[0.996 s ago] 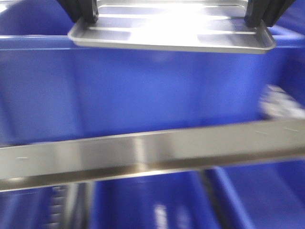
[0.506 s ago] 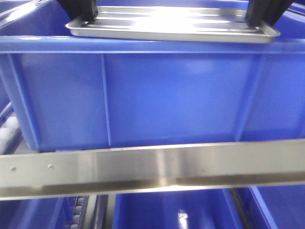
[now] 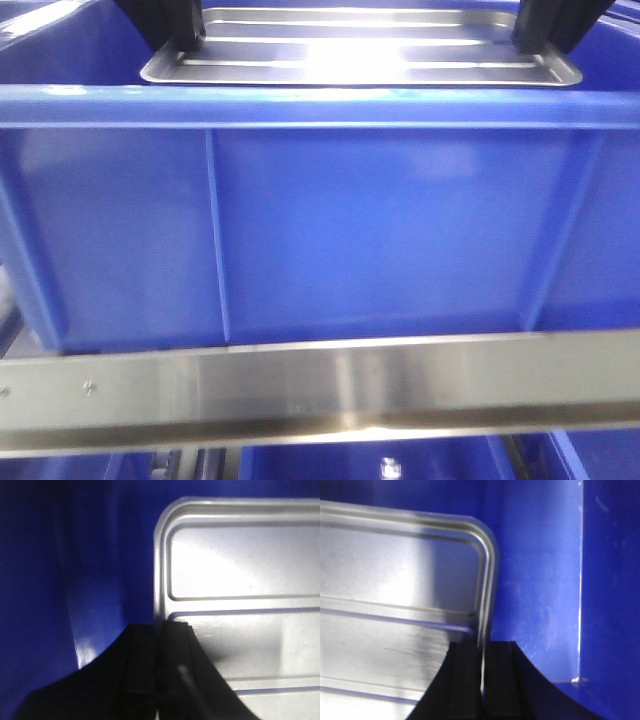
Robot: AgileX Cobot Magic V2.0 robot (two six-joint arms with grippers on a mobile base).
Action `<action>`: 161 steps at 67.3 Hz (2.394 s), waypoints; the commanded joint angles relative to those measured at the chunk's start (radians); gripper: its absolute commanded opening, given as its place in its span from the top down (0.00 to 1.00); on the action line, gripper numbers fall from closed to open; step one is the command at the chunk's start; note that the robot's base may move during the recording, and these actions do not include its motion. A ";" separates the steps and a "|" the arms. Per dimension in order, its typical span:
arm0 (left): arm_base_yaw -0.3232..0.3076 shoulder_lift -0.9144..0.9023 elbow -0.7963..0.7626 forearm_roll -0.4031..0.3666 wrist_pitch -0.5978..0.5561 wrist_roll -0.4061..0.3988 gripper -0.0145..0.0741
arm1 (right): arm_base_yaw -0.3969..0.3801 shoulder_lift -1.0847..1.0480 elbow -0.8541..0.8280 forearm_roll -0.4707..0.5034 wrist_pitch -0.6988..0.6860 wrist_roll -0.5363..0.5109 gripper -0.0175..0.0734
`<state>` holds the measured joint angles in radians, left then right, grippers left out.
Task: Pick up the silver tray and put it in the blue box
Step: 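Carry the tray with both grippers over the blue bin, then lower the tray into the blue bin and open both grippers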
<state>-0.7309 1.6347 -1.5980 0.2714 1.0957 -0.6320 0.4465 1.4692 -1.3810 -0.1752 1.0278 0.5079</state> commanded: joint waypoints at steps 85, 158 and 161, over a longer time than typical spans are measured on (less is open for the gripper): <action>-0.003 -0.043 -0.026 0.053 -0.007 0.015 0.95 | -0.004 -0.043 -0.034 -0.053 -0.033 -0.018 0.74; -0.003 0.188 -0.294 -0.093 -0.116 0.105 0.95 | -0.144 0.002 -0.108 -0.062 -0.023 -0.179 0.74; -0.003 0.207 -0.306 -0.088 -0.116 0.105 0.95 | -0.147 0.017 -0.108 -0.061 -0.028 -0.187 0.74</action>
<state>-0.7309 1.8574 -1.8418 0.1700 1.0159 -0.5524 0.3113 1.4880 -1.4552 -0.2190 1.0694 0.3755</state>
